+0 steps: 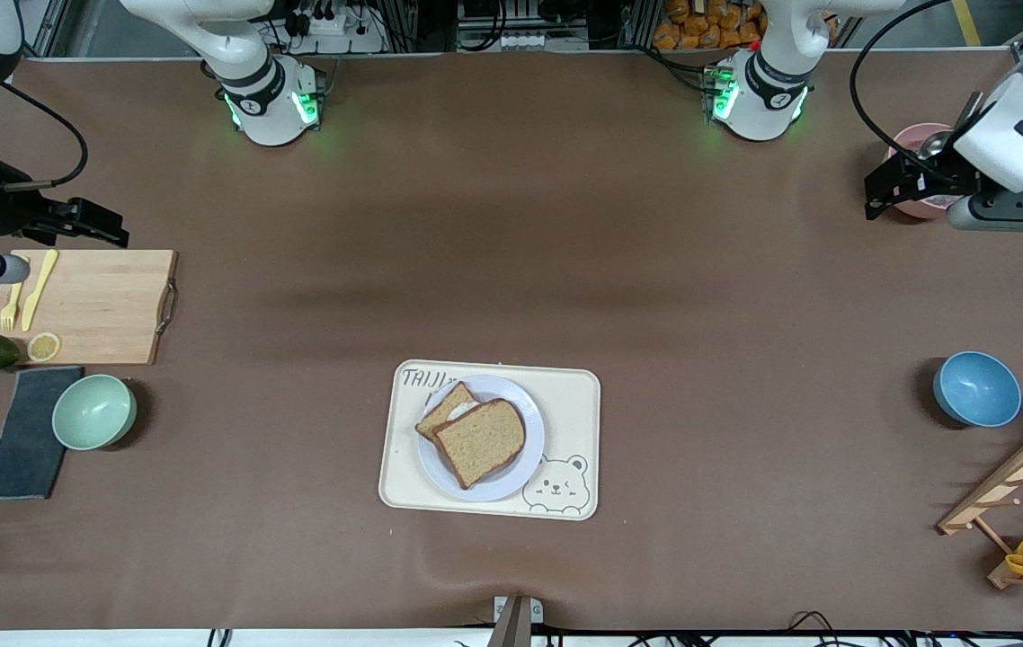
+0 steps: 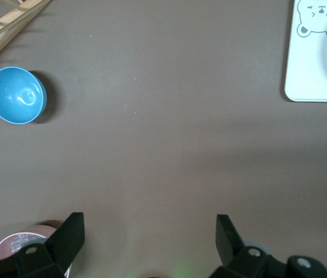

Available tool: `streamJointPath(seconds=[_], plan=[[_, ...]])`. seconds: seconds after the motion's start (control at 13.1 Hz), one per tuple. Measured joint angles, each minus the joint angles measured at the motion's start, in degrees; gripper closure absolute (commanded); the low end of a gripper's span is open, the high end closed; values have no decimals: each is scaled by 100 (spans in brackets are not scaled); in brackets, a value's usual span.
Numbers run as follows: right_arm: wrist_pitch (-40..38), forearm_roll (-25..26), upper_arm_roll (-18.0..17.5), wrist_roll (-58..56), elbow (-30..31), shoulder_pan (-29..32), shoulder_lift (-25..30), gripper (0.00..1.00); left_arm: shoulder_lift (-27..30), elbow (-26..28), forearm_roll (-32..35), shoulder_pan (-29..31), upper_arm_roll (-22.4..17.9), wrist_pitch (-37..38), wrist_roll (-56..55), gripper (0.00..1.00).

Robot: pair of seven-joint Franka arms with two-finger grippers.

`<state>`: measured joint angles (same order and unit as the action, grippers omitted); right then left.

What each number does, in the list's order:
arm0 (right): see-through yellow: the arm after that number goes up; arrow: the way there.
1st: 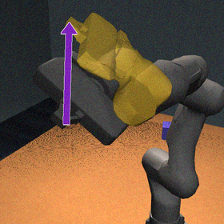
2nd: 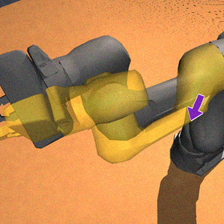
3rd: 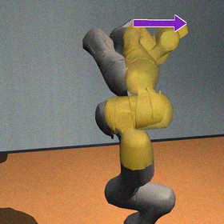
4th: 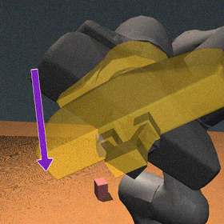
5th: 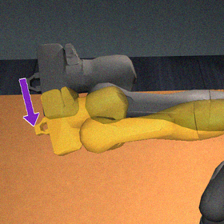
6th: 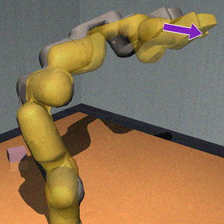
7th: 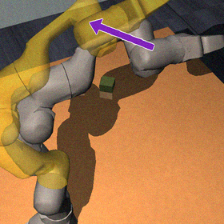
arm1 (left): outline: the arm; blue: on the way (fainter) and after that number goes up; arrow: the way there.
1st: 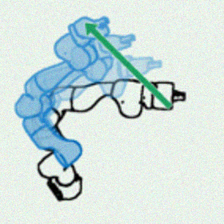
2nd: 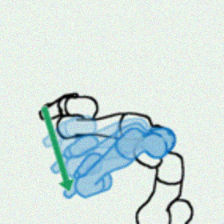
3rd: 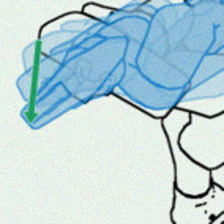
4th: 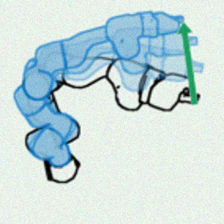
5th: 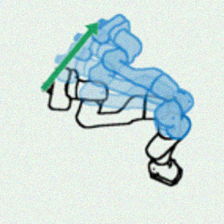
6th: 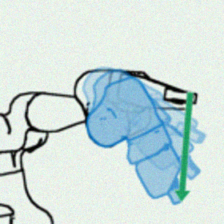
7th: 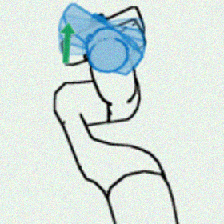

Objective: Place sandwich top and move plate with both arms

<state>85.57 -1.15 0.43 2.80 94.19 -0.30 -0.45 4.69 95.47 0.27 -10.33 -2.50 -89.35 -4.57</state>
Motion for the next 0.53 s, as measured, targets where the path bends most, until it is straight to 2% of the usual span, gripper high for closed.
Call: streamJointPath(seconds=[0.53], plan=[[0, 0, 0, 0, 0, 6, 0, 0, 3, -3, 152, -12, -12, 1, 506, 0]])
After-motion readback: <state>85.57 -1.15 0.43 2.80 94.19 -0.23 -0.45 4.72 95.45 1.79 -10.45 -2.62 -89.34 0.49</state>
